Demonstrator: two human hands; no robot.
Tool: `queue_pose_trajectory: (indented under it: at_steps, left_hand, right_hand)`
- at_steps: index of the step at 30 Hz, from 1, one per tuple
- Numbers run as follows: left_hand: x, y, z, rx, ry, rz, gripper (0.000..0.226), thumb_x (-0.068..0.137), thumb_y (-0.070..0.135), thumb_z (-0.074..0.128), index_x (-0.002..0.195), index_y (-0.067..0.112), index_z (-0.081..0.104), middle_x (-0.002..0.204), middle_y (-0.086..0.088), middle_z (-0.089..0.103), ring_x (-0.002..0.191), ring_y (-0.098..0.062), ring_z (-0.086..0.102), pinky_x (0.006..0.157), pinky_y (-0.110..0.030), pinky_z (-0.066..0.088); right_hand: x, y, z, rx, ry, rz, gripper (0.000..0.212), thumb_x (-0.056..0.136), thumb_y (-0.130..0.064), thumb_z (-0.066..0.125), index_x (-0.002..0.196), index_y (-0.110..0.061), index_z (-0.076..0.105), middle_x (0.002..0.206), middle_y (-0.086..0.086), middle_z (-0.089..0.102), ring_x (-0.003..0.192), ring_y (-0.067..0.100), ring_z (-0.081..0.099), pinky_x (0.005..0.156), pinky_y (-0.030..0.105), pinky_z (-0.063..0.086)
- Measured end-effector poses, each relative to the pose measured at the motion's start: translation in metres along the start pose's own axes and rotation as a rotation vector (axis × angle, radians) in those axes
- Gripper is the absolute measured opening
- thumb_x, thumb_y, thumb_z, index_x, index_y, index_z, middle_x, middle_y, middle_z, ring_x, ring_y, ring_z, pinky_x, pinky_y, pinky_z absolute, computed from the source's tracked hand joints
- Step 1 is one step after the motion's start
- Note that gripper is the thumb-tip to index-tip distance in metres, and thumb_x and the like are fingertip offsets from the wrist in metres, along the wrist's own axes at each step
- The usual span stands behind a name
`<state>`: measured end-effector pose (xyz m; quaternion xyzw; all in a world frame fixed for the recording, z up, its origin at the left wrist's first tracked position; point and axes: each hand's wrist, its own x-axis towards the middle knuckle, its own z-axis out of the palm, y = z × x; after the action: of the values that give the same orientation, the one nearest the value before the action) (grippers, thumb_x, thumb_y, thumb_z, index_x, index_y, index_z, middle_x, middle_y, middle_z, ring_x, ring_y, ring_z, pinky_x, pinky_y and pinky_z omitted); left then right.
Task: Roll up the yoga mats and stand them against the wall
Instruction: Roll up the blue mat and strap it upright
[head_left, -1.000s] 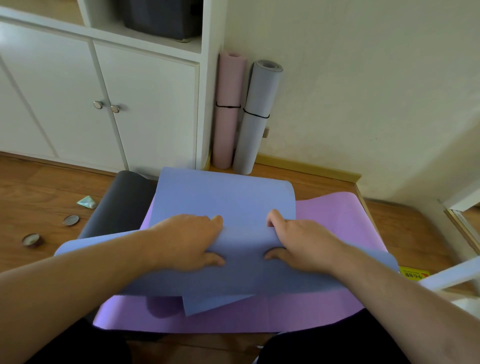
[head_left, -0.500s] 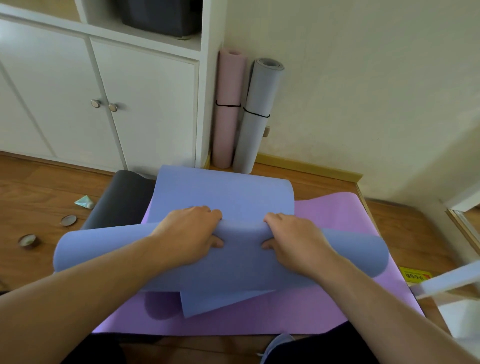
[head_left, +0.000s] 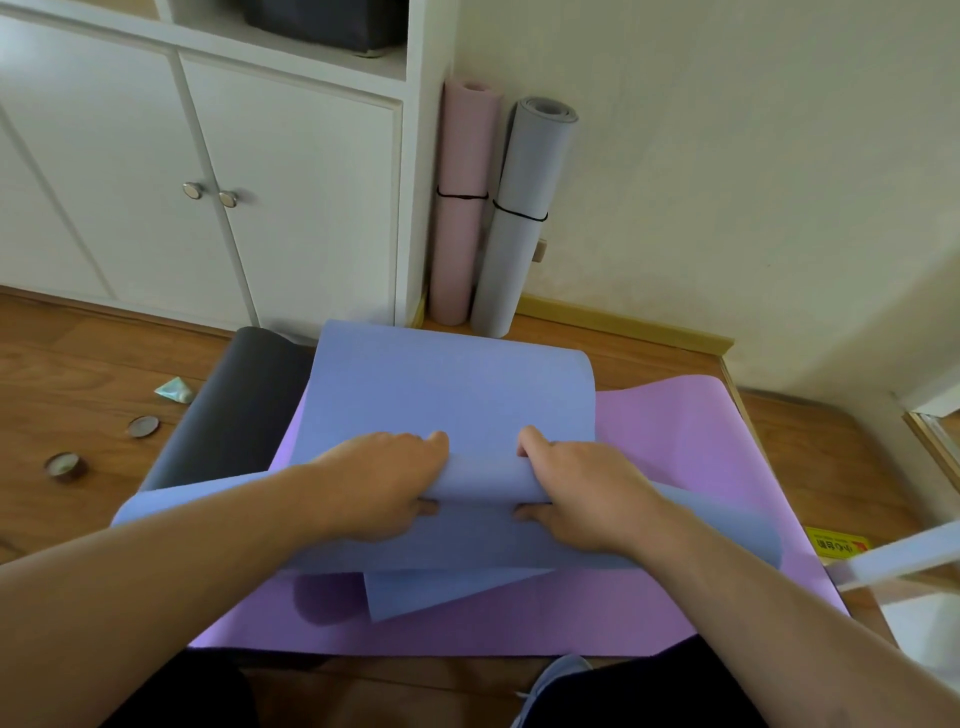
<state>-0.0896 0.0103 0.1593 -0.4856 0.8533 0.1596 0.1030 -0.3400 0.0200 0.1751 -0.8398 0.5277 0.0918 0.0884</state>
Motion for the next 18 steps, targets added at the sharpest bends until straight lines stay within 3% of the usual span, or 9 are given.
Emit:
queue_pose_trajectory:
  at_steps: [5,8,12,18]
  left_hand:
    - [-0.0031,-0.0001,-0.0023,-0.09,0.023,0.049,0.045,0.102,0.046,0.062,0.108,0.028,0.021,0.088,0.005,0.057,0.073,-0.016,0.057,0.075,-0.04,0.053]
    - [-0.0035,0.0005,-0.0025,-0.068,0.079,0.052,0.041,0.101,0.05,0.062,0.107,0.03,0.027,0.099,0.007,0.055,0.083,-0.015,0.055,0.081,-0.039,0.052]
    - [-0.0029,0.0036,-0.0058,-0.014,0.21,0.016,0.034,0.1,0.052,0.062,0.119,0.028,0.047,0.113,0.006,0.051,0.102,-0.017,0.054,0.086,-0.036,0.047]
    - [0.001,0.0065,-0.0049,0.0,0.155,-0.027,0.027,0.102,0.04,0.062,0.12,0.021,0.053,0.116,0.001,0.061,0.104,-0.021,0.061,0.09,-0.04,0.052]
  right_hand:
    - [-0.0066,0.0024,-0.0006,0.013,0.072,-0.035,0.049,0.095,-0.051,0.071,0.104,-0.028,0.028,0.11,-0.002,0.057,0.094,0.029,0.063,0.067,0.04,0.035]
    - [-0.0056,0.0032,0.0003,0.006,0.136,-0.042,0.043,0.093,-0.051,0.072,0.103,-0.027,0.038,0.11,-0.005,0.048,0.096,0.024,0.058,0.067,0.038,0.033]
    - [-0.002,0.0072,-0.001,-0.012,0.171,0.008,0.041,0.089,-0.053,0.075,0.109,-0.024,0.056,0.107,-0.003,0.052,0.1,0.026,0.06,0.07,0.037,0.034]
    - [0.0006,0.0029,0.0073,-0.058,0.145,-0.02,0.036,0.098,-0.039,0.066,0.124,-0.022,0.048,0.117,0.003,0.062,0.106,0.03,0.064,0.074,0.042,0.047]
